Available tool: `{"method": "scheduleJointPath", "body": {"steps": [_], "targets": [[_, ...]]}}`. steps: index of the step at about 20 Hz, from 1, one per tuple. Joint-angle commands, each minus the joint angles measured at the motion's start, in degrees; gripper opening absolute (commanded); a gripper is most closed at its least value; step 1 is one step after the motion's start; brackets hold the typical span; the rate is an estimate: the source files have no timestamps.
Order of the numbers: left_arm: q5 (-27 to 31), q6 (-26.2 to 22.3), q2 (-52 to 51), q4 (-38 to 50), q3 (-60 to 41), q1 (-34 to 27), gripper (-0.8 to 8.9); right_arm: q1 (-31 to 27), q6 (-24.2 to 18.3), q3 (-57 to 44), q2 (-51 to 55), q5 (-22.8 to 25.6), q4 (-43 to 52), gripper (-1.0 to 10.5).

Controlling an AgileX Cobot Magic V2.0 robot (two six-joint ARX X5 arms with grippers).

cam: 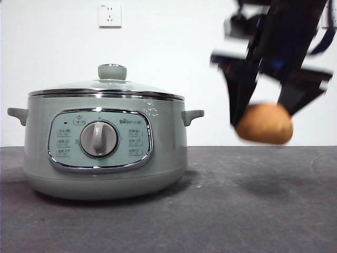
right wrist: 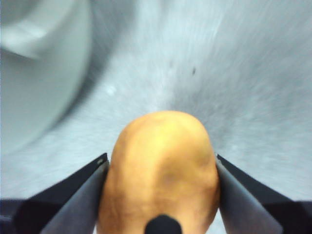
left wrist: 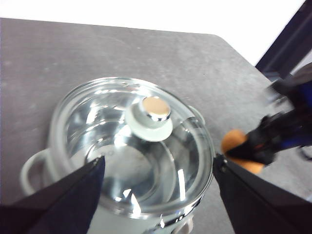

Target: Pick up the potato,open the lid,put the potato in the pot,close the lid

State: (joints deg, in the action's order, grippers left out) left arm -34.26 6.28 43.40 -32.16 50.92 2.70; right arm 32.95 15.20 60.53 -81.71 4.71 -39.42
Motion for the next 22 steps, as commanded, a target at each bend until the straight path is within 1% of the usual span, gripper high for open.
{"method": "scheduleJointPath", "body": {"steps": [1,2,4,6,9,12,16,21,22], "targets": [[1.0,1.7,2.1,4.6,0.2,2.6,3.72,0.1,-0.5,-0.1,6.0,0.3,-1.4,-0.1],[3.2,2.6,3.7,7.2,0.2,4.3,3.72,0.1,-0.5,-0.1,9.0,0.3,-2.3,-0.1],[6.6,2.7,7.3,11.1,0.3,7.7,3.72,0.1,-0.5,-0.1,13.6,0.3,-4.5,-0.1],[10.6,2.7,11.7,12.0,1.4,11.4,3.72,0.1,-0.5,-0.1,17.3,0.7,-7.1,-0.1],[17.5,1.0,18.6,13.8,4.5,16.6,3.72,0.1,-0.5,-0.1,21.6,3.2,-11.3,0.0],[23.4,-0.6,25.1,14.7,8.5,20.0,3.71,0.1,-0.3,-0.1,24.4,3.3,-14.2,0.0],[26.7,-0.6,32.0,15.0,11.1,22.1,3.71,0.1,-0.2,-0.1,27.1,3.3,-15.2,0.0],[26.9,-1.0,36.4,14.9,11.1,22.6,3.68,0.1,0.0,-0.1,27.8,3.3,-15.9,0.0],[26.9,-1.0,36.7,14.9,11.1,22.7,3.52,0.1,0.0,-0.1,27.8,3.3,-16.1,0.0]]}}
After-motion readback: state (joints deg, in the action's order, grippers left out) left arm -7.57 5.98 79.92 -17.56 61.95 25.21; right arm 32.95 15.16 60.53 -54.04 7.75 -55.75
